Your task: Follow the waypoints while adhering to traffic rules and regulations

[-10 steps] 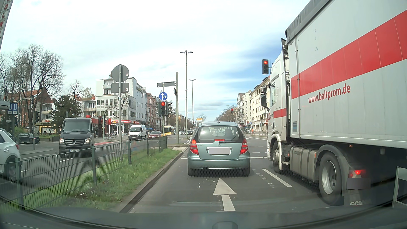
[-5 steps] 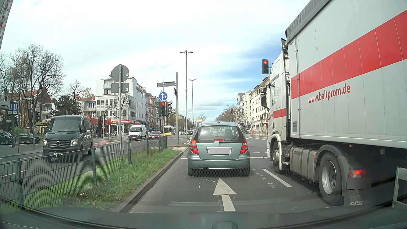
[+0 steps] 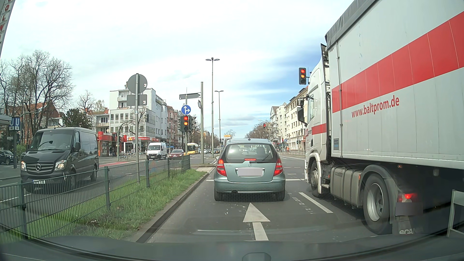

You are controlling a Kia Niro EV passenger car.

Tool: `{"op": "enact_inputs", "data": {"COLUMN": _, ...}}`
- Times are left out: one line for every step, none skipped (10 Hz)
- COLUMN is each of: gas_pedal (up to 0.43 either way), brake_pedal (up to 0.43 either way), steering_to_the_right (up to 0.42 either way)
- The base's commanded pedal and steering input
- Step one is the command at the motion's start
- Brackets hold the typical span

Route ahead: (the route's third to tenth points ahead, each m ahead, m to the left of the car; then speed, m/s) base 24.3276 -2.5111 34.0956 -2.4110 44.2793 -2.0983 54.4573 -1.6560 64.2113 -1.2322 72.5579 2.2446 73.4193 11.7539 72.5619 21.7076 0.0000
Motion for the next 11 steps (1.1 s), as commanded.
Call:
{"op": "enact_inputs", "data": {"gas_pedal": 0.0, "brake_pedal": 0.0, "steering_to_the_right": 0.002}}
{"op": "enact_inputs", "data": {"gas_pedal": 0.0, "brake_pedal": 0.0, "steering_to_the_right": 0.002}}
{"op": "enact_inputs", "data": {"gas_pedal": 0.0, "brake_pedal": 0.0, "steering_to_the_right": 0.002}}
{"op": "enact_inputs", "data": {"gas_pedal": 0.0, "brake_pedal": 0.0, "steering_to_the_right": 0.002}}
{"op": "enact_inputs", "data": {"gas_pedal": 0.0, "brake_pedal": 0.0, "steering_to_the_right": 0.002}}
{"op": "enact_inputs", "data": {"gas_pedal": 0.0, "brake_pedal": 0.0, "steering_to_the_right": 0.002}}
{"op": "enact_inputs", "data": {"gas_pedal": 0.0, "brake_pedal": 0.0, "steering_to_the_right": 0.002}}
{"op": "enact_inputs", "data": {"gas_pedal": 0.0, "brake_pedal": 0.0, "steering_to_the_right": 0.002}}
{"op": "enact_inputs", "data": {"gas_pedal": 0.0, "brake_pedal": 0.0, "steering_to_the_right": 0.002}}
{"op": "enact_inputs", "data": {"gas_pedal": 0.02, "brake_pedal": 0.0, "steering_to_the_right": 0.002}}
{"op": "enact_inputs", "data": {"gas_pedal": 0.067, "brake_pedal": 0.0, "steering_to_the_right": 0.002}}
